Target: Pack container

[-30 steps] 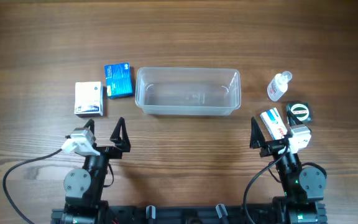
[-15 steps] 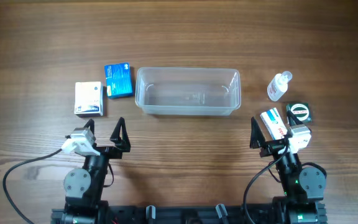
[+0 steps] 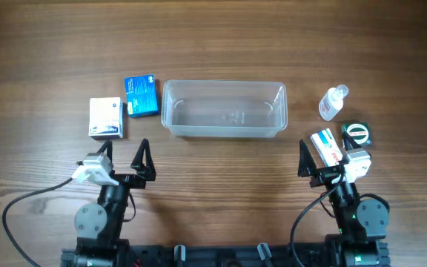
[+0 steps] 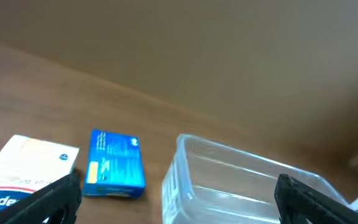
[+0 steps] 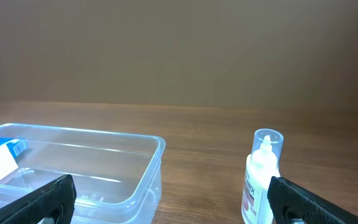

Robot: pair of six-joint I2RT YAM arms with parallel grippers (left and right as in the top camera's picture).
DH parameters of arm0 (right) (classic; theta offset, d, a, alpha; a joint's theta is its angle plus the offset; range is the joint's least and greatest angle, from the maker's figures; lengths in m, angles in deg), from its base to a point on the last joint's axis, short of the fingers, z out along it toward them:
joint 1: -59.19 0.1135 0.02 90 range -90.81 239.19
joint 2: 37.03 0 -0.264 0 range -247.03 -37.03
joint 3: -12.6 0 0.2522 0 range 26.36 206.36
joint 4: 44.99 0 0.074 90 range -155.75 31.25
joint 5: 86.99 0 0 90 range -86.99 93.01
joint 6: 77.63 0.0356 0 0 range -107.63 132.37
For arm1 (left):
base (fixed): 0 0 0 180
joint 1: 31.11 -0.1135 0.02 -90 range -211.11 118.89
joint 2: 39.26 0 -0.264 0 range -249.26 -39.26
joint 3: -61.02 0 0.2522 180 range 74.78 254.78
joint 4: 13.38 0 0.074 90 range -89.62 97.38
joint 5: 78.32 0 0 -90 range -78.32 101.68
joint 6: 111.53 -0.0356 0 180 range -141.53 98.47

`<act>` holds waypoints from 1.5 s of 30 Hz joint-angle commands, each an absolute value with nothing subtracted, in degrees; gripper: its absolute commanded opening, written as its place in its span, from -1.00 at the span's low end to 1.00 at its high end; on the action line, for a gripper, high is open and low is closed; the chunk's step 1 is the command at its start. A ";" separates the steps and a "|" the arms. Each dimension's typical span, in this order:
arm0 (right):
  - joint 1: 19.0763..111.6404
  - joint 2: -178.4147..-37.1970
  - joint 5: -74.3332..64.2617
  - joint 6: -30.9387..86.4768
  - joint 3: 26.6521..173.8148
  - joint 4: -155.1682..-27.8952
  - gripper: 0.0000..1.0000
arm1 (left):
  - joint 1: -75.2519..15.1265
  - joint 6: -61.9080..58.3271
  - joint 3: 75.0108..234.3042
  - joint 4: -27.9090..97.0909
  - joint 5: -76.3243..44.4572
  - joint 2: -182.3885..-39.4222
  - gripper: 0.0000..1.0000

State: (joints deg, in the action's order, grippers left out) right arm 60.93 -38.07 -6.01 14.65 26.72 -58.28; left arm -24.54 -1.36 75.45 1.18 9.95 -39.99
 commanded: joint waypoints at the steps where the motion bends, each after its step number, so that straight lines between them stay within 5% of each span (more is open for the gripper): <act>1: 61.22 -37.46 -7.41 14.94 26.65 -57.93 0.99 | -25.02 -2.89 79.29 2.93 5.20 -39.53 0.99; 10: 61.22 -37.46 -7.41 14.96 26.65 -57.93 1.00 | -25.02 -13.41 110.38 26.06 7.93 -55.18 1.00; 22: 61.22 -37.46 -7.41 14.94 26.65 -57.93 0.99 | -25.86 -24.14 149.28 65.42 10.56 -103.18 0.99; 36: 61.22 -37.46 -7.41 14.96 26.65 -57.93 0.99 | -44.85 -24.29 150.88 65.33 6.97 -123.53 1.00; 45: 61.22 -37.46 -7.41 14.94 26.65 -57.93 0.99 | -46.36 -24.34 150.88 56.90 5.95 -124.47 1.00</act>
State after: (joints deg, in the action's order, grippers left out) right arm 60.93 -38.03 -6.05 14.63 26.72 -58.28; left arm -46.12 -23.02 149.63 59.28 8.07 -124.18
